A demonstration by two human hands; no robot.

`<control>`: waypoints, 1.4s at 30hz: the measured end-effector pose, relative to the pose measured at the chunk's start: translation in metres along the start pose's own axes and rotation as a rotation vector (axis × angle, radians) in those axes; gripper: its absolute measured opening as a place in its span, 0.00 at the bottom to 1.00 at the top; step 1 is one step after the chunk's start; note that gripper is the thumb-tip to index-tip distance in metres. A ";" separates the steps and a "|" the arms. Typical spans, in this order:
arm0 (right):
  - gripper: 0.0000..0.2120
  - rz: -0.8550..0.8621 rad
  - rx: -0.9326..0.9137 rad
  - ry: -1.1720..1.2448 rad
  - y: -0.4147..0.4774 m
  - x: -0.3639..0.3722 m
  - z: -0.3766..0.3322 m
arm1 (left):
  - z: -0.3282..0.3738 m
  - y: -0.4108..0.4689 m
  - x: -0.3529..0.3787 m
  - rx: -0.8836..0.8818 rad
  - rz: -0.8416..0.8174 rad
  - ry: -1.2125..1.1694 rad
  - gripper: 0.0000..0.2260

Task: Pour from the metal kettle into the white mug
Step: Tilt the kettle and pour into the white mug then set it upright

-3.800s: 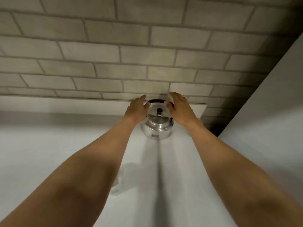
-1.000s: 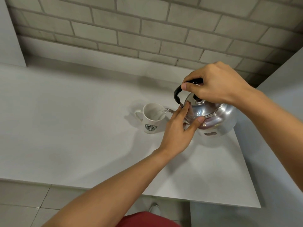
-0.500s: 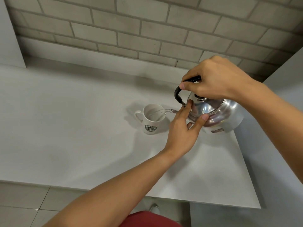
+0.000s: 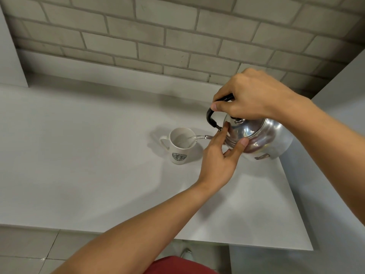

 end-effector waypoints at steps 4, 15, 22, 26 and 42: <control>0.12 0.017 -0.010 -0.019 0.001 0.000 0.000 | 0.001 0.000 0.001 -0.013 -0.001 -0.010 0.29; 0.11 0.038 -0.026 -0.061 0.006 -0.006 0.002 | 0.006 0.002 0.006 -0.034 0.000 -0.024 0.32; 0.12 0.058 -0.044 -0.080 0.009 -0.009 0.002 | 0.007 0.004 0.008 -0.058 0.008 -0.037 0.34; 0.13 0.069 -0.045 -0.093 0.010 -0.010 0.001 | 0.007 0.004 0.008 -0.066 0.015 -0.042 0.33; 0.12 0.052 -0.043 -0.119 0.016 -0.008 0.001 | 0.010 0.005 0.008 -0.079 0.020 -0.053 0.34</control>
Point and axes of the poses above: each hand's wrist, its own y-axis towards the middle knuckle, its own x-axis out of the palm, z = x × y, the point moved 1 cm from there along y, towards the middle knuckle, and after that the axes turned 13 degrees about -y, right-handed, at the moved point
